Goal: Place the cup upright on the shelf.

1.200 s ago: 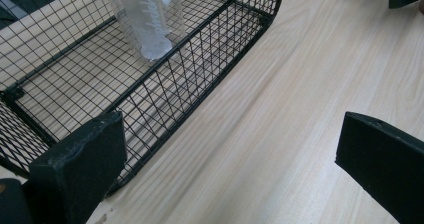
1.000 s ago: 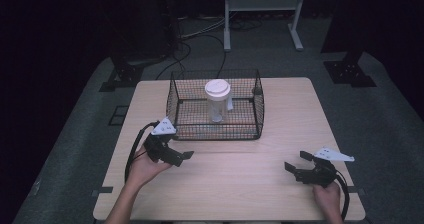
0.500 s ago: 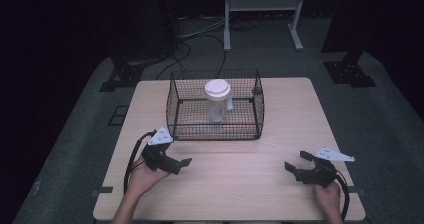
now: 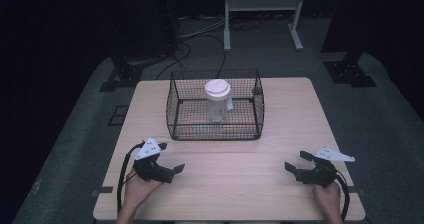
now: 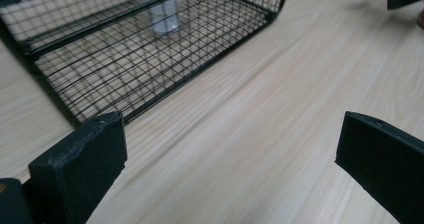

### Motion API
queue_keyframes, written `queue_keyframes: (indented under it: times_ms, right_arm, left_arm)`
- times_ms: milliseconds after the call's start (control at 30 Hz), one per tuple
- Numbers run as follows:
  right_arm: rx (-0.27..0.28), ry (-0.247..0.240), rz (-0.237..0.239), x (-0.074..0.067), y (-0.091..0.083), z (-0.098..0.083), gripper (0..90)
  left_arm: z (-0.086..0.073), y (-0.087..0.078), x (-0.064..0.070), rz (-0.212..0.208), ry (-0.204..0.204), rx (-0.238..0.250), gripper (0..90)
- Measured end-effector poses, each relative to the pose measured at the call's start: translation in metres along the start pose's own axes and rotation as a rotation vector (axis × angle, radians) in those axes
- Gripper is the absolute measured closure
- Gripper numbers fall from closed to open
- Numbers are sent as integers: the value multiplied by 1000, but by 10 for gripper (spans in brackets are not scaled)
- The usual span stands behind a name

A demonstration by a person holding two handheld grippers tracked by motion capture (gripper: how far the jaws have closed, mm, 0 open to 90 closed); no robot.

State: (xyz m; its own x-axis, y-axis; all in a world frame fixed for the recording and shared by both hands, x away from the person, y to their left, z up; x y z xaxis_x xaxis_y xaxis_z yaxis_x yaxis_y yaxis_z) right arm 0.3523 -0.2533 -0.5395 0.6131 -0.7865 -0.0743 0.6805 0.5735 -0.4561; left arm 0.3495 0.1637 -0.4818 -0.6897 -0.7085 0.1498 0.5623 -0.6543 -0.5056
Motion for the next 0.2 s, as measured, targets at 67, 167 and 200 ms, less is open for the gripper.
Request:
queue_keyframes:
  times_ms: [67, 167, 200]
  right_arm:
    - [1, 0, 0, 0, 0, 0, 129]
    - [3, 2, -1, 0, 0, 0, 129]
    - [4, 3, -2, 1, 0, 0, 129]
  left_arm:
    - [-5, -3, -2, 3, -19, 46, 0]
    - [-15, -10, -5, 21, -16, 86, 0]
    - [-18, -12, -7, 32, -11, 96, 0]
Point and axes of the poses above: each handheld gripper's, and its own axes: y roughly forward along the jaws, z roughly out of its top, x roughly to its right, the point moved 9 cm from there along y, roughly forward along the jaws, and after that the axes turned 9 degrees about -y, right-handed, at the moved point
